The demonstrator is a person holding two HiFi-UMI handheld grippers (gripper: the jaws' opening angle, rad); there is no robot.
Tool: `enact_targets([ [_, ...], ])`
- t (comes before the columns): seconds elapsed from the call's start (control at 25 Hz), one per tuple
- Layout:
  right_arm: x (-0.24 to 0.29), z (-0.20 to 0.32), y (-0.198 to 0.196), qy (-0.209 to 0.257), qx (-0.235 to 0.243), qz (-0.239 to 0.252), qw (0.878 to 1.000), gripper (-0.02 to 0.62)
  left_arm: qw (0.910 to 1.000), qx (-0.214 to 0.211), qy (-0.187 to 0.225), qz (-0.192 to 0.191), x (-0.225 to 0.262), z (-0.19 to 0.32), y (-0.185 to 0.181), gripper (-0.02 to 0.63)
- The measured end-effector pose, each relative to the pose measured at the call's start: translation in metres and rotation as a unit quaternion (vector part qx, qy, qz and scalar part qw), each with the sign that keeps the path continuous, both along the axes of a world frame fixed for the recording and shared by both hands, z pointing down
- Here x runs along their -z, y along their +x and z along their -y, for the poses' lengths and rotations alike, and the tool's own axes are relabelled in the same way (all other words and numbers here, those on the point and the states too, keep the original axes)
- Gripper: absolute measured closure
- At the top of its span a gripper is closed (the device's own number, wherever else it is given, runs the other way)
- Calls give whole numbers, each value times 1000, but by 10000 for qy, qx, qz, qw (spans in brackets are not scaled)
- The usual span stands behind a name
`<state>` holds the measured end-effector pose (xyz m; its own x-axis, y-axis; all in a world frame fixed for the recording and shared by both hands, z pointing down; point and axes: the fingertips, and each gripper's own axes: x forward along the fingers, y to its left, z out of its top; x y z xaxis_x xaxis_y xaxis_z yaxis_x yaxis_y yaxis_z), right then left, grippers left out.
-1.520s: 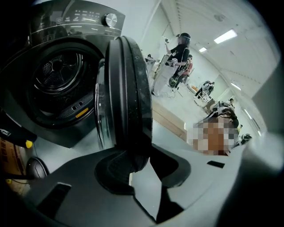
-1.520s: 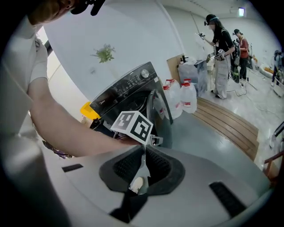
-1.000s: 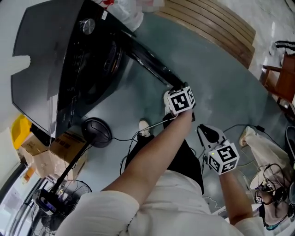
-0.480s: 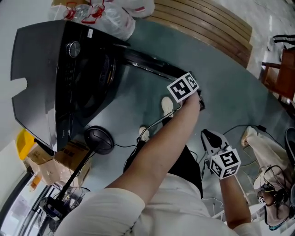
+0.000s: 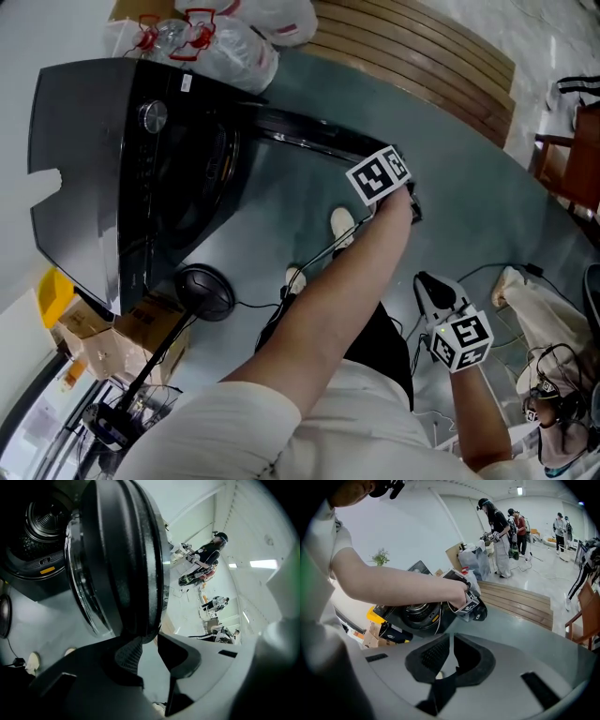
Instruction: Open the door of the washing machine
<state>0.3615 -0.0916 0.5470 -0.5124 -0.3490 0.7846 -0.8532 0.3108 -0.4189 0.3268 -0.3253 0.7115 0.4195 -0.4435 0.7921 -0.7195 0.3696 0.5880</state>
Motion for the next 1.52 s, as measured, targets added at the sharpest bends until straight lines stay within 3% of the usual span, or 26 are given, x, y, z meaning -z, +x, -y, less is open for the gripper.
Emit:
enact_targets([
  [0.16, 0, 1, 2, 25, 59, 4, 10000, 555, 9997, -212, 87, -4, 1, -1, 3, 494],
  [0.44, 0, -1, -3, 51, 302, 34, 9995, 558, 9975, -499, 343, -355, 36, -14, 13, 492],
  [0.6, 2, 0, -10, 143, 502, 45, 9986, 561, 9903, -1037, 795, -464, 67, -28, 16, 494],
  [0.8, 12, 10, -24, 480, 736, 57, 9961, 586, 9641, -1938, 1801, -229, 119, -48, -3, 530],
  [0.92, 20, 15, -39, 683, 831, 100, 9942, 586, 9499, -2196, 2214, -201, 150, -66, -27, 562],
  [1.12, 43, 14, -75, 1034, 988, 170, 9896, 588, 9282, -2501, 2755, -60, 201, -95, -79, 580],
  [1.52, 96, -22, -157, 1547, 1330, 291, 9785, 588, 8755, -3226, 3597, -64, 296, -196, -166, 589],
])
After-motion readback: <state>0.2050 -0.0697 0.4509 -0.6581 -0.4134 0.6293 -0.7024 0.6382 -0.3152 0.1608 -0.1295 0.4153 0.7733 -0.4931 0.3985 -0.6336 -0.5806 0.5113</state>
